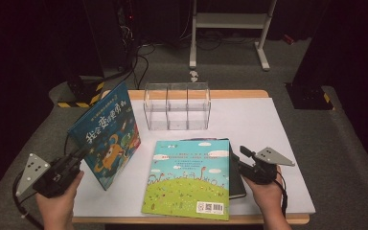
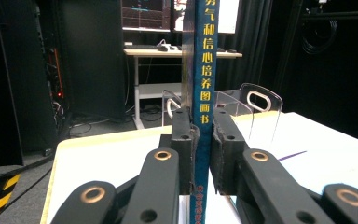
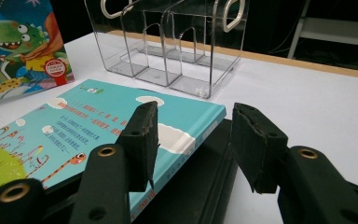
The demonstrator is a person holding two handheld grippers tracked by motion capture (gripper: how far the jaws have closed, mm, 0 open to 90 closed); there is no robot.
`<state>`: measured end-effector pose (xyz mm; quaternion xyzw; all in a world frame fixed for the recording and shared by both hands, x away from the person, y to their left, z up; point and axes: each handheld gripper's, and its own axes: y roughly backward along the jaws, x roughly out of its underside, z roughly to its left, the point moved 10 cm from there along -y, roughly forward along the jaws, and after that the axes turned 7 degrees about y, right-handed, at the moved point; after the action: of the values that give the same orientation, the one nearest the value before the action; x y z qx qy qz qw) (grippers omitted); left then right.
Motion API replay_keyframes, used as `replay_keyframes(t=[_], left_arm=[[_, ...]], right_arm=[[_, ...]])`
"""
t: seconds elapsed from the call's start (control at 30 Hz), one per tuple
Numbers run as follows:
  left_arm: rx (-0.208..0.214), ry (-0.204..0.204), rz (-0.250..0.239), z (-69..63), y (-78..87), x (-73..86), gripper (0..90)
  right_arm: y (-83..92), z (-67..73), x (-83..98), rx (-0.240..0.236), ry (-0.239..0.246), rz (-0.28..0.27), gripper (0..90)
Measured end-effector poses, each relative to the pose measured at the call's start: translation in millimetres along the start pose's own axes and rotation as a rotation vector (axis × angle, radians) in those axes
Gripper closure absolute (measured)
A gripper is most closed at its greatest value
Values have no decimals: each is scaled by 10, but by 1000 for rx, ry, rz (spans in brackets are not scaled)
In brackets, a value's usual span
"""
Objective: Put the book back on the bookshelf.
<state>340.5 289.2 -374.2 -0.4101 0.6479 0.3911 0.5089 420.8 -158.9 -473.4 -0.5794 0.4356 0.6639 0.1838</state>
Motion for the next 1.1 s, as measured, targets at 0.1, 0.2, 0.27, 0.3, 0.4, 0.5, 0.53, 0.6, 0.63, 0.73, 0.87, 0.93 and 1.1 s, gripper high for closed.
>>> replay_keyframes(t=[0.1,0.2,0.27,0.3,0.4,0.5,0.53,0.6,0.63,0.73,0.87,0.93,1.1], left_arm=[[-13,-7,12,28,-5,26,794],[-13,9,19,56,-9,44,787],[-9,19,18,71,-14,49,786],[-7,21,18,71,-19,52,784],[11,33,17,52,-62,68,778],[26,44,14,24,-110,81,776],[40,49,20,12,-128,88,776],[53,54,18,-12,-150,88,768],[50,46,17,-25,-163,91,768],[8,1,26,-37,-207,103,758],[-22,-15,25,-32,-244,105,760],[-18,-19,21,-33,-249,101,788],[-17,-10,1,-22,-254,101,804]], right_arm=[[-12,14,1,-4,1,2,511],[-19,23,2,-8,4,3,511],[-23,24,2,-10,2,2,511],[-23,23,3,-10,2,3,510],[-24,26,8,-11,0,4,510],[-25,33,13,-11,1,5,508],[-25,36,15,-12,1,5,507],[-26,43,25,-14,3,8,505],[-29,48,33,-14,2,12,503],[-28,53,59,-14,1,22,502],[-1,39,83,-7,-2,25,499],[15,27,94,-4,-3,26,499],[25,11,130,-2,-10,35,494]])
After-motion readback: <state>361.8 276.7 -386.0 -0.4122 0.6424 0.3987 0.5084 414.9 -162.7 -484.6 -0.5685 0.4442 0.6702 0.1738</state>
